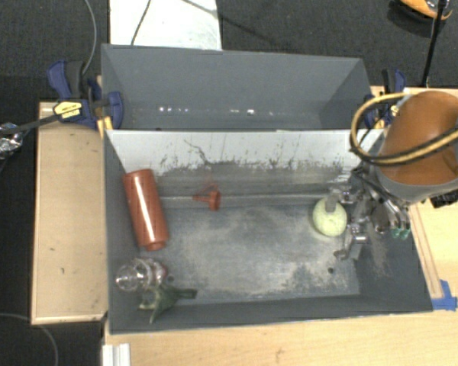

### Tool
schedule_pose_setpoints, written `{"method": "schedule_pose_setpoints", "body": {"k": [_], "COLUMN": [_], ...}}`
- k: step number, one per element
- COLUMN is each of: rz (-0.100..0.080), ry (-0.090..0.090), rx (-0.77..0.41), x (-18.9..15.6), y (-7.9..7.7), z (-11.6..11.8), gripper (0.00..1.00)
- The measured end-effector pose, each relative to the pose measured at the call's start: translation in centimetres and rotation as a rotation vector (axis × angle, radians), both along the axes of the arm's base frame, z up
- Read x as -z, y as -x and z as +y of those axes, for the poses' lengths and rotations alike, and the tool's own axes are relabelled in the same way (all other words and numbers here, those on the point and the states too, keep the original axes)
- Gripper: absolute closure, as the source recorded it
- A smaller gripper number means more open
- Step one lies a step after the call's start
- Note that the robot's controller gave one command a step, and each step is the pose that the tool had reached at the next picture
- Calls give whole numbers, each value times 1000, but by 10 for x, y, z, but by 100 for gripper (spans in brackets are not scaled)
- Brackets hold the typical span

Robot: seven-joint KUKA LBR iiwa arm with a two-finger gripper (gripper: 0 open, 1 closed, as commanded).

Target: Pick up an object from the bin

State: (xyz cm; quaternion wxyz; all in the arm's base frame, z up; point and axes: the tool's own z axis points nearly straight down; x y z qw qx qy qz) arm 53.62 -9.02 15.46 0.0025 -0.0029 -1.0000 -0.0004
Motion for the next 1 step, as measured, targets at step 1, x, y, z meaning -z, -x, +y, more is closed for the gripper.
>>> {"method": "schedule_pose_setpoints", "body": {"k": [1], "rz": [-8], "ry": [1], "rx": [-3], "x": [-4], "y": [-2], "z": [0], "gripper": [0]}}
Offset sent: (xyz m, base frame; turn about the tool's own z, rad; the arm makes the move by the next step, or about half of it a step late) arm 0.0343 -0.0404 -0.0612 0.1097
